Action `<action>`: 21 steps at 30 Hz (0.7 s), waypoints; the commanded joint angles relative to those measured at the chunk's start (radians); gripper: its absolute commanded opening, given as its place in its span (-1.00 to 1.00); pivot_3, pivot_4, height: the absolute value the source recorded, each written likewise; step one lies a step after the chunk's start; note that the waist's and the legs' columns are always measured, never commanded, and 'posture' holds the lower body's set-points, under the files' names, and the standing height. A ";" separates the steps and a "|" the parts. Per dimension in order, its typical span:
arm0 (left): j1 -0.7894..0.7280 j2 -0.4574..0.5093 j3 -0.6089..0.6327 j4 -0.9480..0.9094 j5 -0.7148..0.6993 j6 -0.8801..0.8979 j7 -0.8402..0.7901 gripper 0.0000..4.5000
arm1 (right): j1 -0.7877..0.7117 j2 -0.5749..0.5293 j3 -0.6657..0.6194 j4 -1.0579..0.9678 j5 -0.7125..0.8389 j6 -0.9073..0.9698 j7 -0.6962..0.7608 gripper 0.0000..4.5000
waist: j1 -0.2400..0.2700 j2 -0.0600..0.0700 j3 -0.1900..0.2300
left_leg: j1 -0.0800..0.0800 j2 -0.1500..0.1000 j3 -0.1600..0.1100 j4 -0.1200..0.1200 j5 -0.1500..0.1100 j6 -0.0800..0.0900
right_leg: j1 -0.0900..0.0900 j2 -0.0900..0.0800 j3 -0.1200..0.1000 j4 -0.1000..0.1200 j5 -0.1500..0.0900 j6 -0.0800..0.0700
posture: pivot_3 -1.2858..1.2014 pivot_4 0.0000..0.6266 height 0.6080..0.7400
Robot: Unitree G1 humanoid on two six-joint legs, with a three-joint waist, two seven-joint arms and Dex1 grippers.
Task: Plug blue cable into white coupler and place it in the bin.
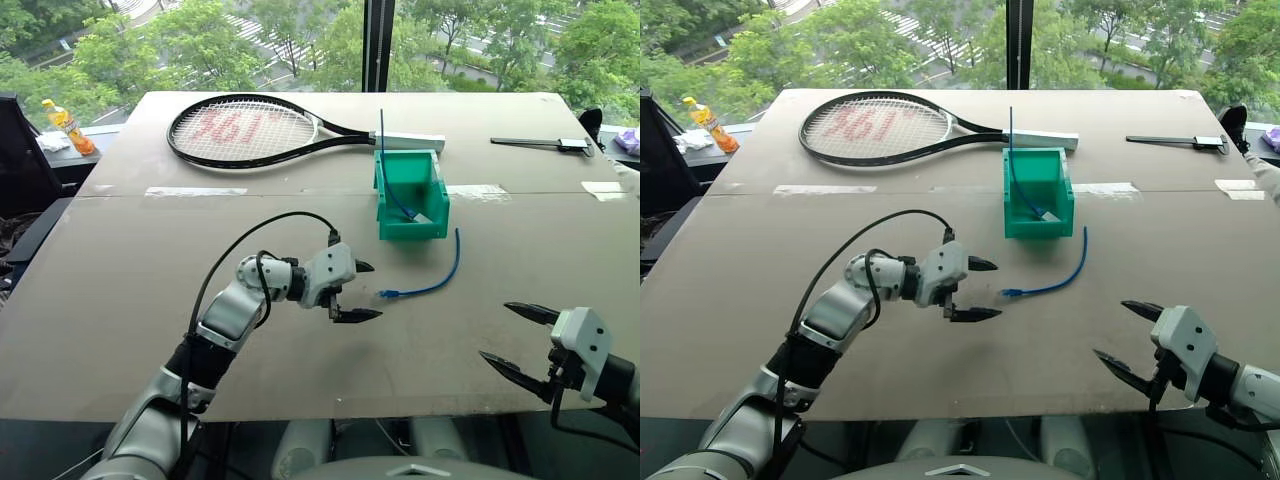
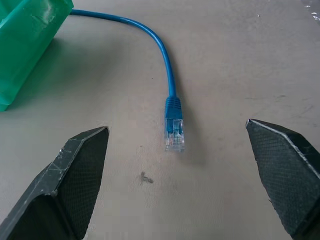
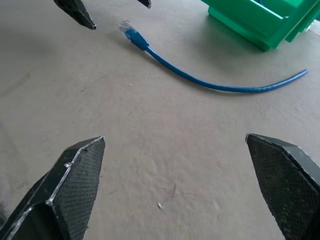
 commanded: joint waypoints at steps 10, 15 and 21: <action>-0.017 -0.034 -0.042 0.038 0.055 -0.098 -0.042 -0.99 | 0.054 0.035 0.002 -0.136 0.074 0.097 -0.161 1.00 | 0.003 0.000 0.000 | -0.001 0.000 -0.001 0.000 0.000 0.000 | 0.000 -0.001 0.000 -0.001 0.000 0.000 | 0.03 -0.52 1.00; -0.009 -0.073 0.042 -0.033 -0.055 -0.207 -0.064 -0.99 | 0.021 0.096 0.014 -0.225 0.351 0.378 -0.317 1.00 | 0.003 0.000 0.000 | -0.001 0.000 -0.001 0.000 0.000 0.000 | 0.000 -0.003 -0.001 -0.001 0.000 -0.001 | 0.03 -0.52 1.00; -0.056 -0.142 0.139 -0.079 -0.136 -0.275 -0.023 -0.99 | -0.137 0.197 0.091 -0.273 0.697 0.562 -0.611 1.00 | 0.002 0.000 0.000 | -0.003 0.000 -0.004 0.000 0.000 0.000 | -0.001 -0.008 0.000 -0.001 0.002 -0.004 | 0.03 -0.52 1.00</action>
